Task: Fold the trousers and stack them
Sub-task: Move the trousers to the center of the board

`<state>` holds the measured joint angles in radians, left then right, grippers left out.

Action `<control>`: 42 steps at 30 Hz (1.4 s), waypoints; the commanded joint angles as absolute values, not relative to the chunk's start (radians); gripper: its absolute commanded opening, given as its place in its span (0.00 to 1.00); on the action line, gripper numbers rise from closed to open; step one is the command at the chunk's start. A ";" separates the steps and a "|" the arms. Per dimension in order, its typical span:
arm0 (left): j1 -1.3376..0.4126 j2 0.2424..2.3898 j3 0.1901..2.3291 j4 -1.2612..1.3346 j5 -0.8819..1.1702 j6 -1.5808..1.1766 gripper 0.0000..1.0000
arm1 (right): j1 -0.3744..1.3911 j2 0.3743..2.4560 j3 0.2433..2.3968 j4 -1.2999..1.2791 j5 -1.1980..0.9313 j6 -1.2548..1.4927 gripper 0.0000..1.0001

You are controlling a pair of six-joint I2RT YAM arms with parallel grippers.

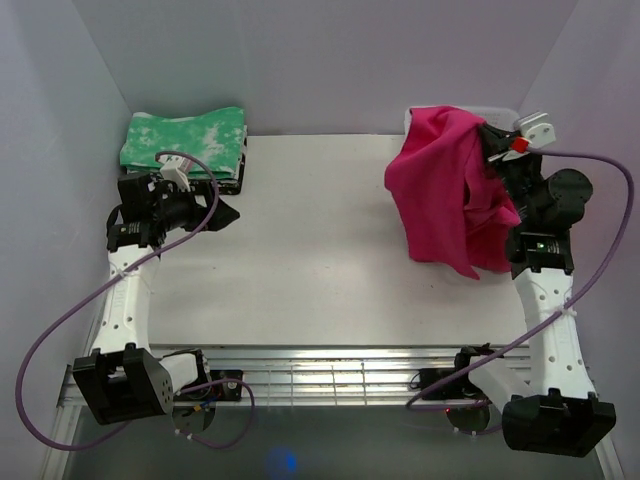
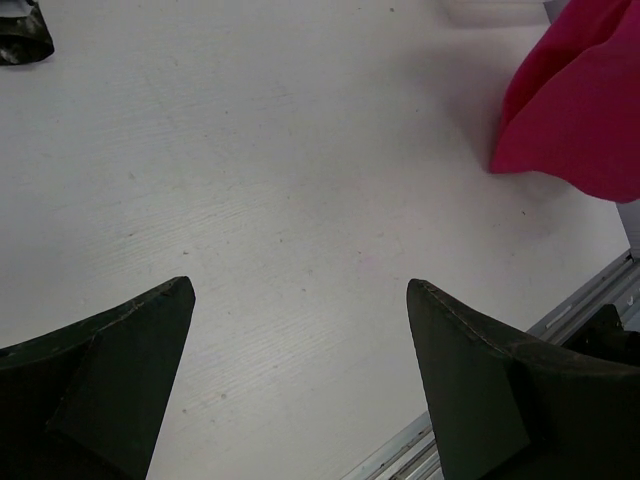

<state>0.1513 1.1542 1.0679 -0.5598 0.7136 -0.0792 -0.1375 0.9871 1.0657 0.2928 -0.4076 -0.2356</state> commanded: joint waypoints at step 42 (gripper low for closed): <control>-0.603 1.447 1.019 -0.605 0.560 1.038 0.96 | -0.207 1.247 0.692 -0.214 -0.649 0.053 0.95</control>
